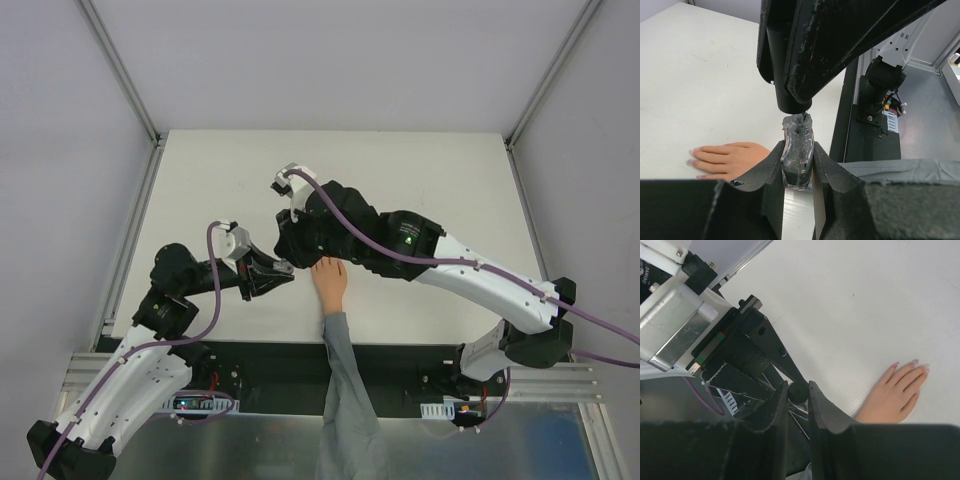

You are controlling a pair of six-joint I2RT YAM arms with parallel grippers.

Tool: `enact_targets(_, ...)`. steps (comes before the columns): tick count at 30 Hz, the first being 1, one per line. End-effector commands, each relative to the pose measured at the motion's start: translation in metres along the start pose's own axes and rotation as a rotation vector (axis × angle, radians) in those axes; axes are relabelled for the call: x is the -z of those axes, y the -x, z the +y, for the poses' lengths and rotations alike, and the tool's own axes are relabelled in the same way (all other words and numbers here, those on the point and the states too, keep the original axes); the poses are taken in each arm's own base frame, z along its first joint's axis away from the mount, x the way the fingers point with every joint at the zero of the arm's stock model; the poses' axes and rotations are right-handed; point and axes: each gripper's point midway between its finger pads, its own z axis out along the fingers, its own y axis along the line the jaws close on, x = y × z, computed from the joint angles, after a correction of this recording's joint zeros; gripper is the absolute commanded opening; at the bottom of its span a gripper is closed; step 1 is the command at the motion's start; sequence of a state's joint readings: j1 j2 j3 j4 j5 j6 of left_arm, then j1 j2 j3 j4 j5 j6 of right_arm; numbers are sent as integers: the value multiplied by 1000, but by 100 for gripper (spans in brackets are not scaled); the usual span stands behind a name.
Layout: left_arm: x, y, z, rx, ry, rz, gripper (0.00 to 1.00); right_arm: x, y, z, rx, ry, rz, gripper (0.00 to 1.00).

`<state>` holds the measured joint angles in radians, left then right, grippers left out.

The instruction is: Paint the nails

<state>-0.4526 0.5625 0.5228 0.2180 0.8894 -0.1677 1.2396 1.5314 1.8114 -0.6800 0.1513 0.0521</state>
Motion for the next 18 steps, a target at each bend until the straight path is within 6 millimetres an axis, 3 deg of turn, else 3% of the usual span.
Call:
enact_targets(1,0,19,-9,-90,-37,-60,0,6,-3,1,-23,5,-10,0)
enact_targets(9,0,20,-10,-94,-36,-63,0,10,-8,-5,-33,-19,-15,0)
enact_targets(18,0,20,-10,-94,-36,-64,0,8,-9,2,-35,12,-12,0)
